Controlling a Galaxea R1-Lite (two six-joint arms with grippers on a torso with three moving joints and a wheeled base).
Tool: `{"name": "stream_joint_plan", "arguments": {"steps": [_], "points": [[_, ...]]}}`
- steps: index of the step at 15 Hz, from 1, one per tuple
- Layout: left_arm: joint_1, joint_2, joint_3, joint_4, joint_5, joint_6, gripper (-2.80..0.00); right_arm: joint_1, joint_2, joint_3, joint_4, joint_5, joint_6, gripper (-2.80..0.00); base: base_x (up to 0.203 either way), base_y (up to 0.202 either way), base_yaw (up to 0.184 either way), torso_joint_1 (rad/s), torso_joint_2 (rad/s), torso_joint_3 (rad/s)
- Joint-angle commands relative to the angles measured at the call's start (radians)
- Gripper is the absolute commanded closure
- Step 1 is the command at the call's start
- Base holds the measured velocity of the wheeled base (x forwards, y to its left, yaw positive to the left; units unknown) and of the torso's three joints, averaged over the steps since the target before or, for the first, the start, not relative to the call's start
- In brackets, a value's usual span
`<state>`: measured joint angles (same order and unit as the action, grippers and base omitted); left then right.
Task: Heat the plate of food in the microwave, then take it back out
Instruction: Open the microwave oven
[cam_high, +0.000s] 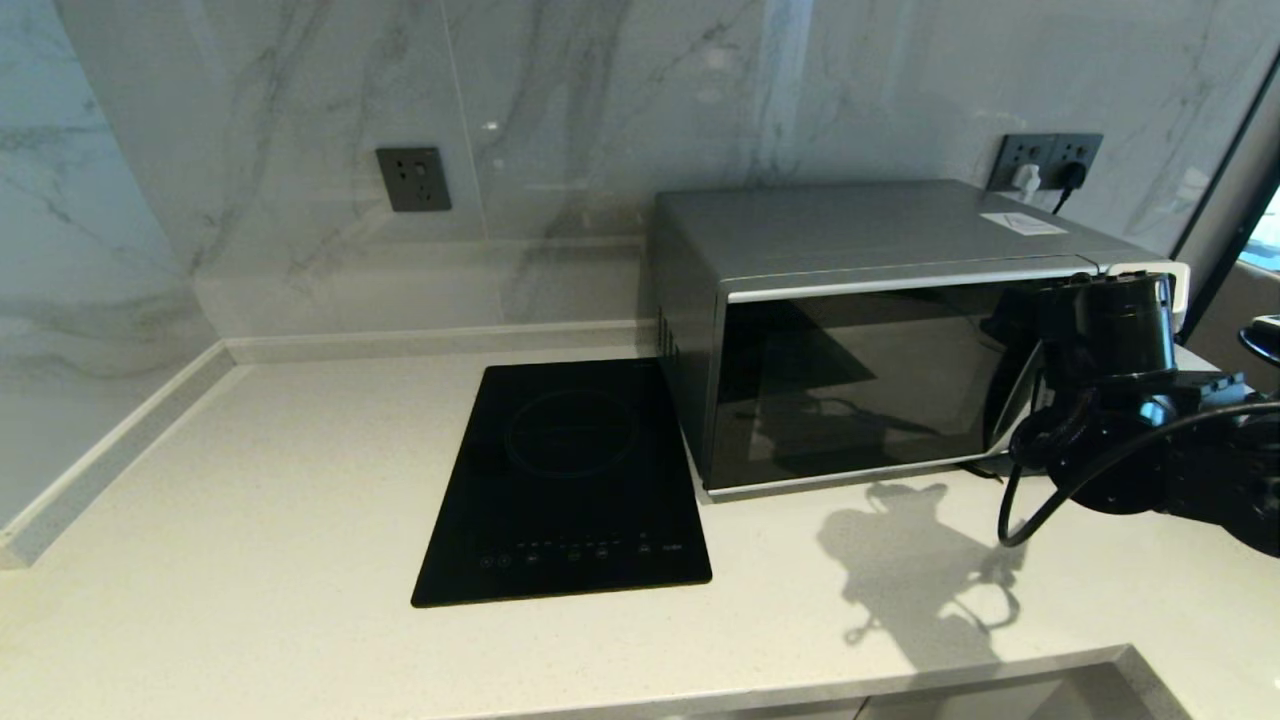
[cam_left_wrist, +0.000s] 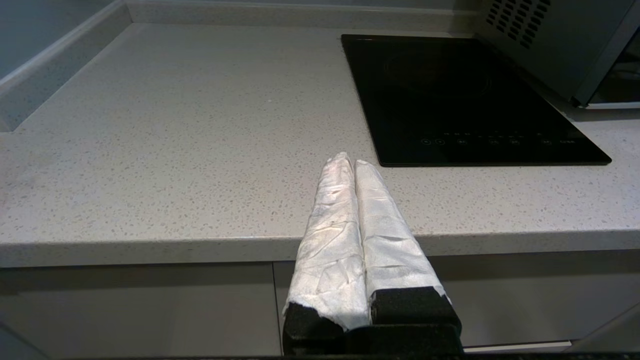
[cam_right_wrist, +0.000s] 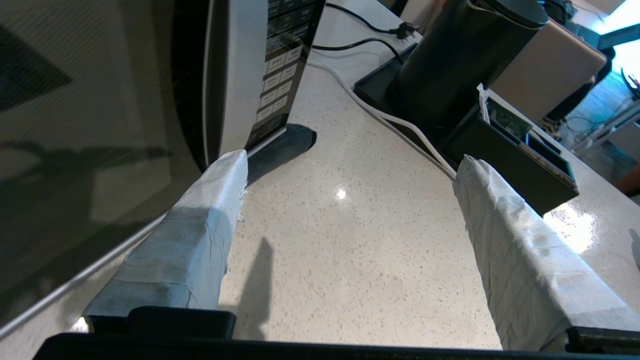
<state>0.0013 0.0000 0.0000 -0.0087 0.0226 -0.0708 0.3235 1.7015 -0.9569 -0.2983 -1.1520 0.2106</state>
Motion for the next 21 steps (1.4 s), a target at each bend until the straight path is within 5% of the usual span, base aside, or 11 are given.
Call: {"name": "stream_joint_plan", "arguments": {"steps": [1,21], "points": [[0.000,0.002,0.000,0.000,0.000,-0.001,0.00,-0.037,0.059,-0.045,-0.002,0.000,0.001,-2.80,0.000,0.000,0.000,0.000,0.00,0.000],[0.000,0.002,0.000,0.000,0.000,-0.001,0.00,-0.150,0.267,-0.209,-0.041,0.044,0.016,-2.80,0.000,0.000,0.000,0.000,0.00,0.000]]}}
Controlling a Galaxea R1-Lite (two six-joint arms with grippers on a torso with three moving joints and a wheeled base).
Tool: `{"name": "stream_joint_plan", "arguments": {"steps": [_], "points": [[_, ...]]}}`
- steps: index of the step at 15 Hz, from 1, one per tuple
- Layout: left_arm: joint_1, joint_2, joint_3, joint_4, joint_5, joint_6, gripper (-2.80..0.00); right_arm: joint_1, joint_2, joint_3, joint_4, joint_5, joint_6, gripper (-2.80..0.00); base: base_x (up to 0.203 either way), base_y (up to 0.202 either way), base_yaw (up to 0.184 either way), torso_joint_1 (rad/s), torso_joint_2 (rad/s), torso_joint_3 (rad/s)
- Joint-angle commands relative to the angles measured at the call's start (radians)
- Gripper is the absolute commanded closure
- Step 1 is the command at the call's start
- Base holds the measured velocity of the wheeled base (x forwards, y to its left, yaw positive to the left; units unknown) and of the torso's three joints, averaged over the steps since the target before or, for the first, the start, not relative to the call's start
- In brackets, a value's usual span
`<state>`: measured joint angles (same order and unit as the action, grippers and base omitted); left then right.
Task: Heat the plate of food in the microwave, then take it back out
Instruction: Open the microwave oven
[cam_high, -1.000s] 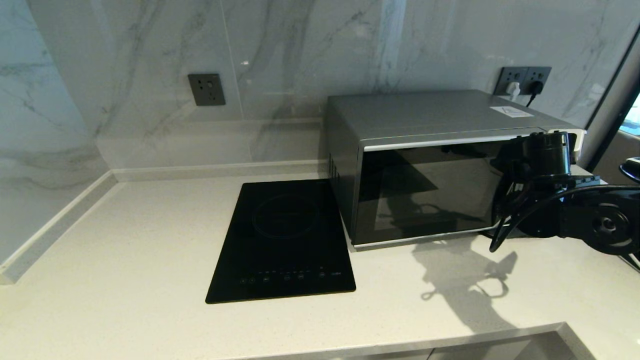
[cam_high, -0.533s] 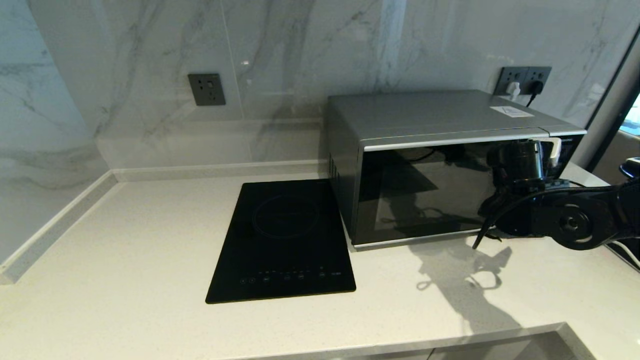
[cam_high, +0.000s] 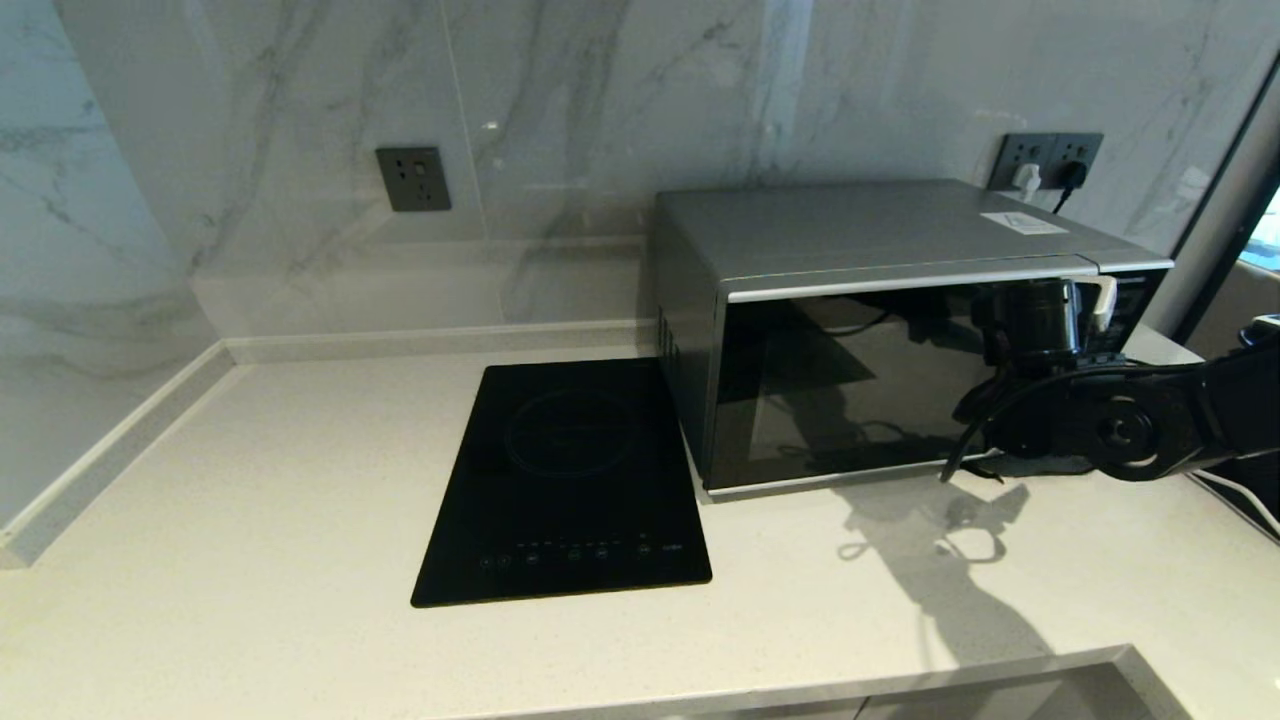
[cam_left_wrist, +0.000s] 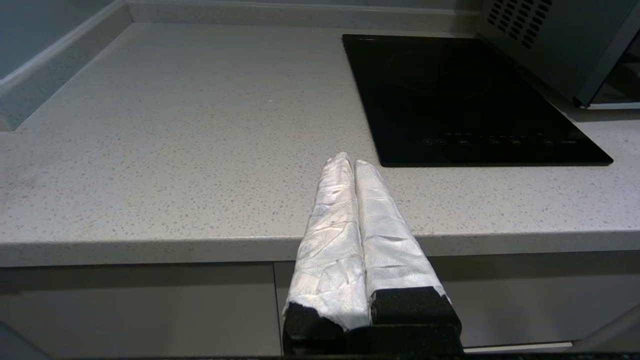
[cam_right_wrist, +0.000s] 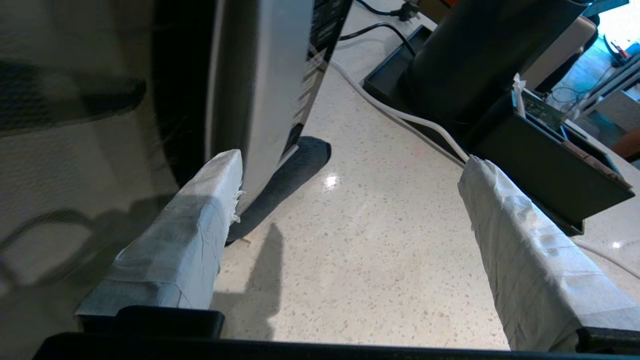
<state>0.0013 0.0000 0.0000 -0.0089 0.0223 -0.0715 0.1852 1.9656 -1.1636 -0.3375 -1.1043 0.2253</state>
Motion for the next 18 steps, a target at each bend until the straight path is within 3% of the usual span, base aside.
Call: {"name": "stream_joint_plan", "arguments": {"steps": [1,11,12,18], "points": [[0.000,0.002,0.000,0.000,0.001,-0.001,0.00,-0.019,0.004,-0.002,-0.002,0.008,0.000,-2.80,0.000,0.000,0.000,0.000,0.00,0.000],[0.000,0.002,0.000,0.000,0.001,-0.001,0.00,-0.061,0.028,-0.021,-0.005,0.064,0.003,-2.80,0.000,0.000,0.000,0.000,0.00,0.000],[0.000,0.002,0.000,0.000,0.001,-0.001,0.00,-0.061,0.029,-0.021,-0.005,0.064,0.005,0.00,0.000,0.000,0.000,0.000,0.00,0.000],[0.000,0.002,0.000,0.000,0.001,-0.001,0.00,-0.060,0.025,-0.022,-0.006,0.064,0.005,0.00,0.000,0.000,0.000,0.000,0.00,0.000]]}}
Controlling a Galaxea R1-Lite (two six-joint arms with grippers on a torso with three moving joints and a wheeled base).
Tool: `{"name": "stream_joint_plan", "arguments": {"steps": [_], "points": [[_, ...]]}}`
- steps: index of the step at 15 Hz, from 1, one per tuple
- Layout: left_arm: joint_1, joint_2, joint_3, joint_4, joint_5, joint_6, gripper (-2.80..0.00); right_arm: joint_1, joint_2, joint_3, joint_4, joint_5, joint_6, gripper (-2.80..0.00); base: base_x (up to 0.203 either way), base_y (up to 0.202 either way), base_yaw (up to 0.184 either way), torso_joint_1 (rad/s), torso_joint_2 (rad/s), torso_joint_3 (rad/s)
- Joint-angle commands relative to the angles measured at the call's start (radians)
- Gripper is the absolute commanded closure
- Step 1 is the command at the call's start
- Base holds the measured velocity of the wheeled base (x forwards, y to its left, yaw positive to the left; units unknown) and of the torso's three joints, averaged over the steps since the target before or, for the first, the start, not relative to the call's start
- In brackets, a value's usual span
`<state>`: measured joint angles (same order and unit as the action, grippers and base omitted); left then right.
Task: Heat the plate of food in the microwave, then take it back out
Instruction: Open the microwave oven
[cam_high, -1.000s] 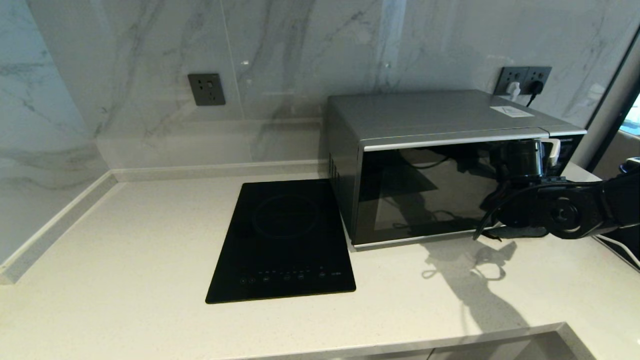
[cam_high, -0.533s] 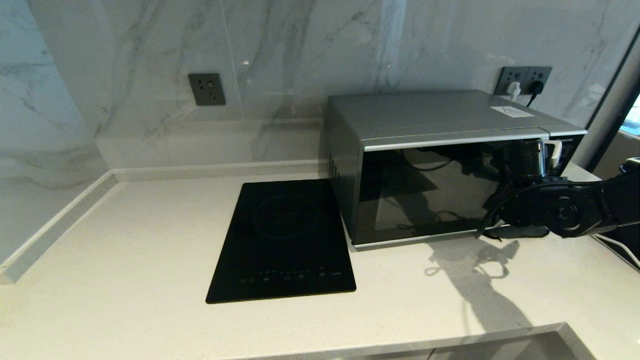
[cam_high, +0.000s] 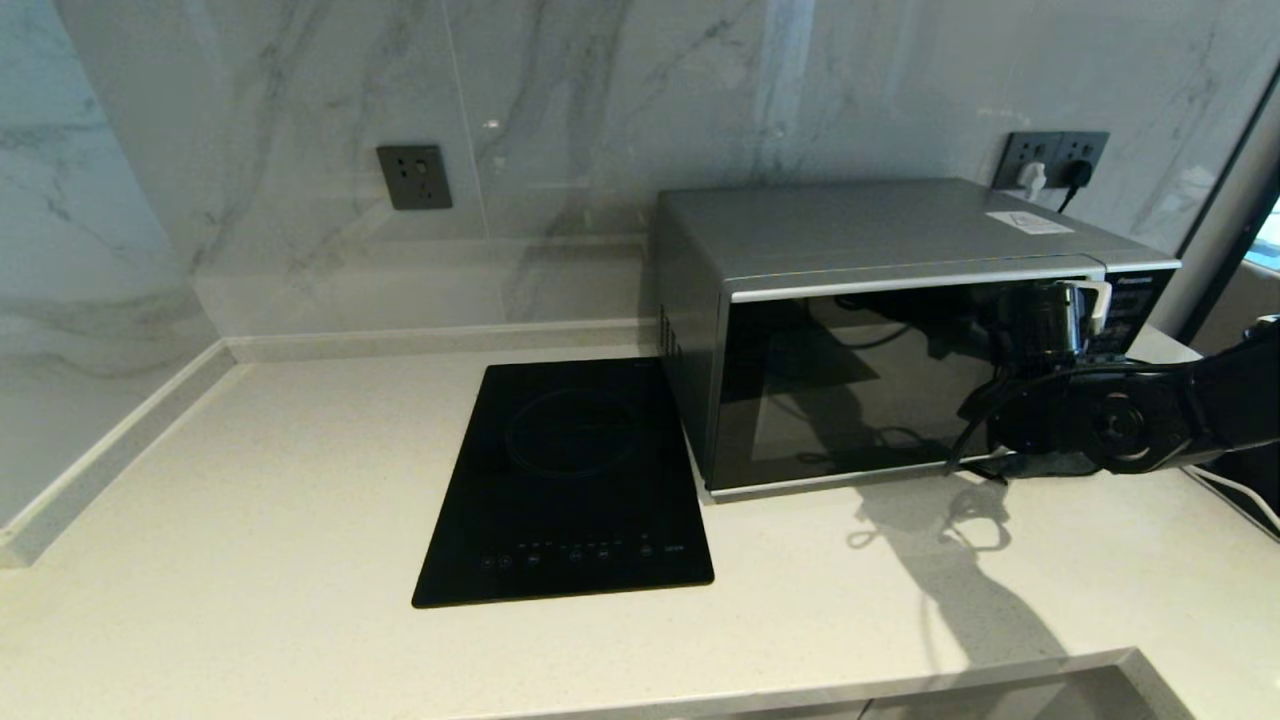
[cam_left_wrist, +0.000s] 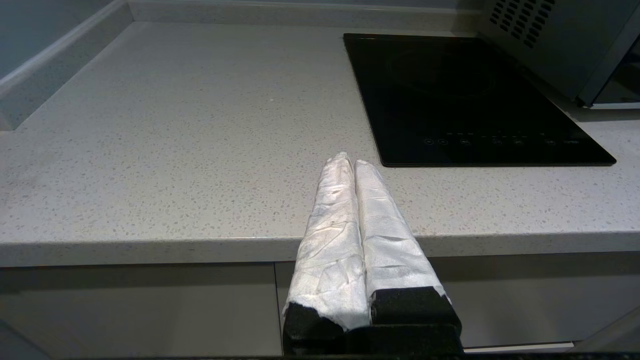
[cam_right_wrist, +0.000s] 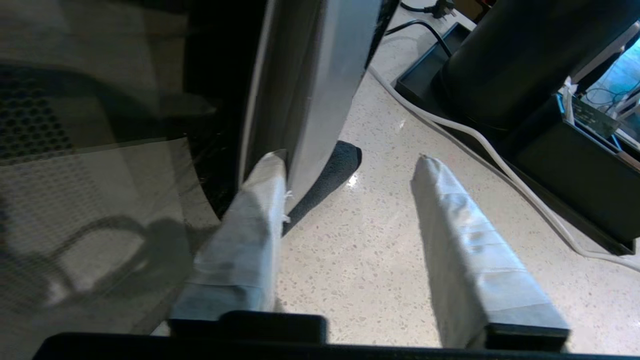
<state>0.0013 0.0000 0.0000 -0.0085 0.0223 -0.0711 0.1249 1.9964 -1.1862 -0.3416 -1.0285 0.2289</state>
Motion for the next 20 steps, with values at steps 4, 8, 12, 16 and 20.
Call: {"name": "stream_joint_plan", "arguments": {"steps": [4,8,12,16,20], "points": [[0.000,0.002,0.000,-0.001,0.001,-0.001,0.00,0.000,-0.005,0.002,-0.002,-0.013,0.003,0.00,0.000,0.000,0.000,0.000,0.00,0.000],[0.000,0.002,0.000,-0.001,0.001,-0.001,0.00,0.001,-0.005,0.010,-0.002,-0.014,0.004,0.00,0.000,0.000,0.000,0.000,0.00,0.000],[0.000,0.002,0.000,-0.001,0.001,-0.001,0.00,0.001,-0.010,0.011,0.000,-0.018,0.003,0.00,0.000,0.000,0.000,0.000,0.00,0.000],[0.000,0.002,0.000,-0.001,0.001,-0.001,0.00,0.001,-0.031,0.030,-0.002,-0.019,0.003,0.00,0.000,0.000,0.000,0.000,0.00,0.000],[0.000,0.002,0.000,-0.001,0.001,-0.001,0.00,0.004,-0.064,0.064,-0.002,-0.019,0.003,-2.80,0.000,0.000,0.000,0.000,0.00,0.000]]}}
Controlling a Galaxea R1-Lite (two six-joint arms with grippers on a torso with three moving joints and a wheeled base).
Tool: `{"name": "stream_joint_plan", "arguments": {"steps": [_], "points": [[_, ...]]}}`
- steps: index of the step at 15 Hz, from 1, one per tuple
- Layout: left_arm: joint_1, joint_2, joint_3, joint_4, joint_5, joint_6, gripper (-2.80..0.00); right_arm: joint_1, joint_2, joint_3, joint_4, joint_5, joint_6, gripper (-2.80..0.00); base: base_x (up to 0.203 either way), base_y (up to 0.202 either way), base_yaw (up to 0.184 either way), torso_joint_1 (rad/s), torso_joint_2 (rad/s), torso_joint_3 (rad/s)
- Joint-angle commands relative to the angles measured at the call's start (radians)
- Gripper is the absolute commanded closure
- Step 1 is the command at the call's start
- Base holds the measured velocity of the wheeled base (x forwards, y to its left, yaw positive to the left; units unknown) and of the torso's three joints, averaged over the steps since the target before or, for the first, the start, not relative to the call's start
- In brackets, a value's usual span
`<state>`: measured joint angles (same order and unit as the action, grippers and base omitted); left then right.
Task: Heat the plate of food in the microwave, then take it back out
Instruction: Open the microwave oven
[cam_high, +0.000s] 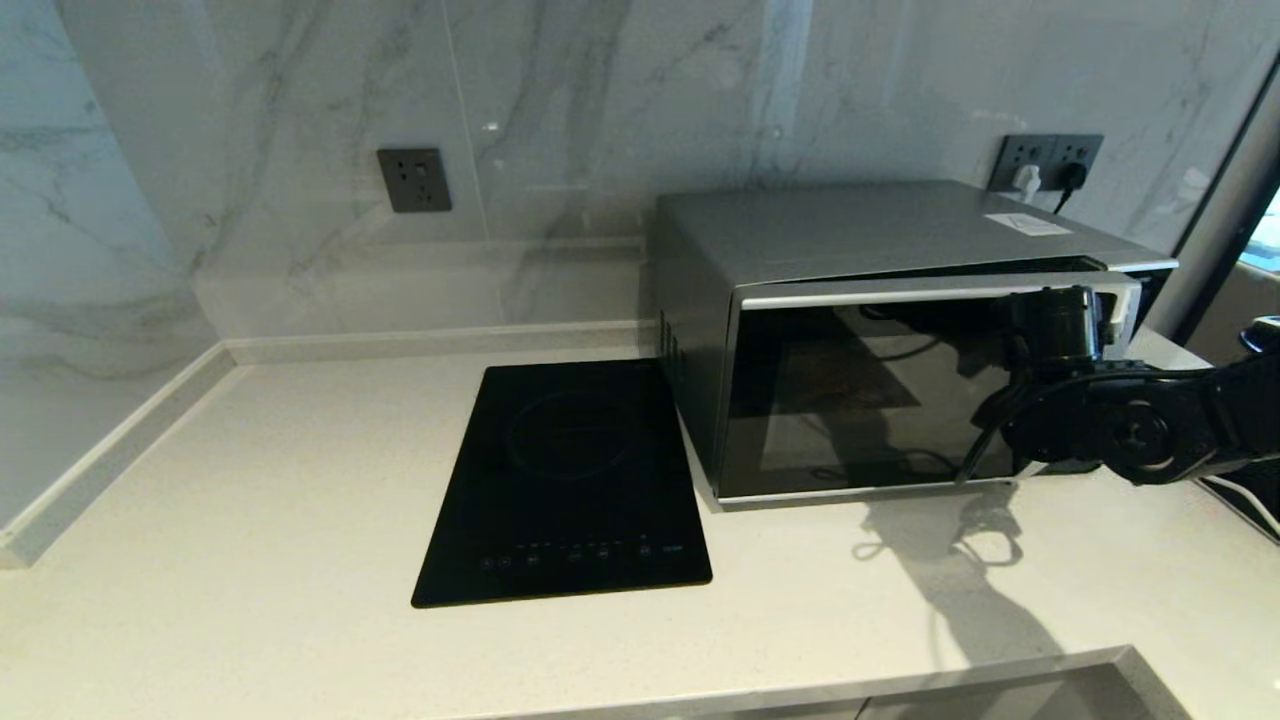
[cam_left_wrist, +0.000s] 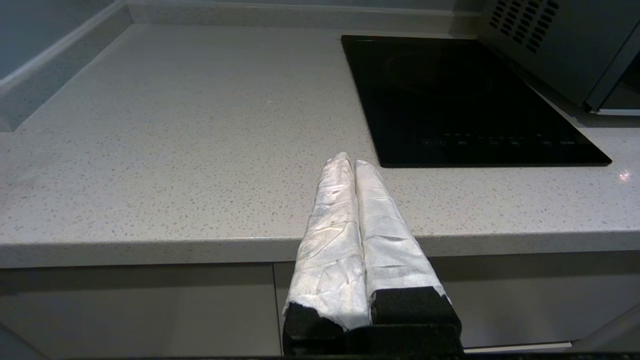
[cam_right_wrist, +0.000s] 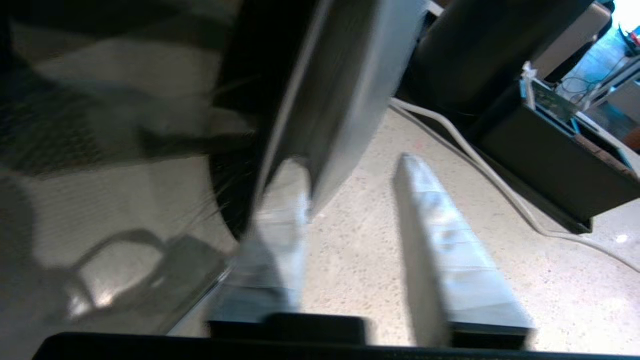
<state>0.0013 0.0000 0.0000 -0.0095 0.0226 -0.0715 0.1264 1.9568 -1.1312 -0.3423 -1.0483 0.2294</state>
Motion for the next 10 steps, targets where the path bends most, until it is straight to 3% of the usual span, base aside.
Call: {"name": "stream_joint_plan", "arguments": {"steps": [1,5,10], "points": [[0.000,0.002,0.000,0.000,0.000,-0.001,0.00,0.003,-0.035,0.017,-0.001,0.001,0.002,-2.80,0.000,0.000,0.000,0.000,0.00,0.000],[0.000,0.002,0.000,0.000,0.001,-0.001,0.00,0.015,-0.085,0.046,0.000,0.001,-0.002,-2.80,0.000,0.000,0.000,0.000,0.00,0.000],[0.000,0.002,0.000,0.000,0.000,-0.001,0.00,0.086,-0.162,0.096,0.002,0.009,-0.004,-2.80,0.000,0.000,0.000,0.000,0.00,0.000]]}}
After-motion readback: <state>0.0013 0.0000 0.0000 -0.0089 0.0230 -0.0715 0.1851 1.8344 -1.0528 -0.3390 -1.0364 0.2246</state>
